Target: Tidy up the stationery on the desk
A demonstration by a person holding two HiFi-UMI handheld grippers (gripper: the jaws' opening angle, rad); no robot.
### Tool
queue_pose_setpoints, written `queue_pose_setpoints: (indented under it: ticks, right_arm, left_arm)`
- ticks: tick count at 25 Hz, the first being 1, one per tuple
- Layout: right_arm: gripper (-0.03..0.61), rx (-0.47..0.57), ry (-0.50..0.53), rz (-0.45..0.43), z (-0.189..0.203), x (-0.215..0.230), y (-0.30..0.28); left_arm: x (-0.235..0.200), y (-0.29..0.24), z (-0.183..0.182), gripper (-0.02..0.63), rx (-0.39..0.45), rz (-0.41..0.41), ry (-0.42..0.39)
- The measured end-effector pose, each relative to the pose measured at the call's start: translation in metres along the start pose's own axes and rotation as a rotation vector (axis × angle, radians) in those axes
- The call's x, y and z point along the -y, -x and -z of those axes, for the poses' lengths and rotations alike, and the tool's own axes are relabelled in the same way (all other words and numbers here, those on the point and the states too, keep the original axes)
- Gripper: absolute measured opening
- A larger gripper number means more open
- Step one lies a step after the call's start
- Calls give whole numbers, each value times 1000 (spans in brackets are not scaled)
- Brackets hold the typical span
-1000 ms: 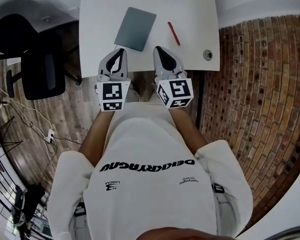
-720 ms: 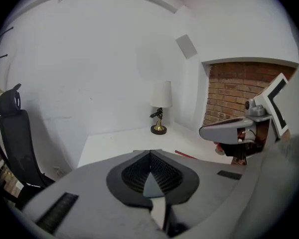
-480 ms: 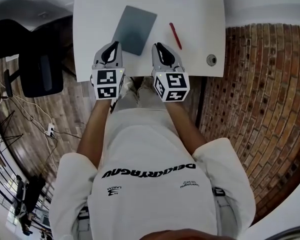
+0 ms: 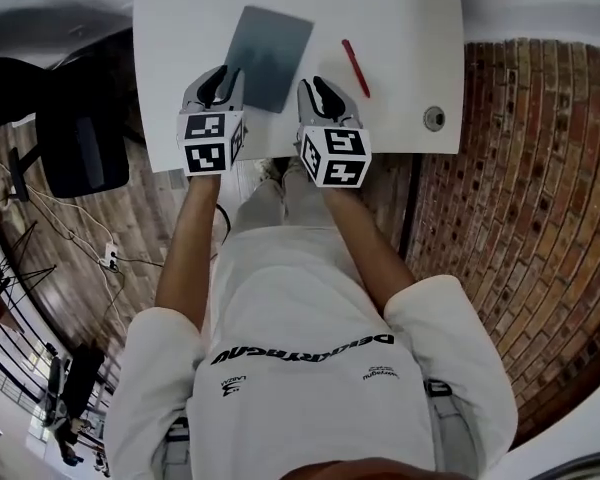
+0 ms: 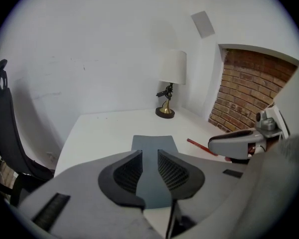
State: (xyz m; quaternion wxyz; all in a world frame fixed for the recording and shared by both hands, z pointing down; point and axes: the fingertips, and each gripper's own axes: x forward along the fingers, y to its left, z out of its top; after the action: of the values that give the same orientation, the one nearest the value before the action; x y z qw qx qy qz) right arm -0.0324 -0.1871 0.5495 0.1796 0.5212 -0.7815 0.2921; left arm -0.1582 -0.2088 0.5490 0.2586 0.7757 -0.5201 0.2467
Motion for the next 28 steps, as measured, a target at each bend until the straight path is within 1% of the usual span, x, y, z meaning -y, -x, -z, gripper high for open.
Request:
queue_pose_setpoints:
  ticks: [3,8,12,16,18,21,28]
  right_arm:
    - [78,-43,-34,6,12,3,-19]
    - [83,-86,-81,17,27,6,-41]
    - [86,-117,-107,30,36,10,-58]
    - [87,-144,-140,55,43,16,-71]
    - [95,-160,-157,64,47,20,-76]
    - [101,-188,-193,53,53,18,-84]
    - [101,-237,-225,48,62,16,-94]
  left_arm:
    - [-12,-19,7,101,-41,-5,-9]
    - [-23,-44,14,106,-89,1,3]
    - [-29,-61,21,106,-125,17,34]
    - [-38,-75,28,106,-163,31,47]
    - [-40,-81,31,107,-179,43,61]
    - [-43,-87,34,115,-202,61,81]
    - [-46,-100,44,123,-255,109,105]
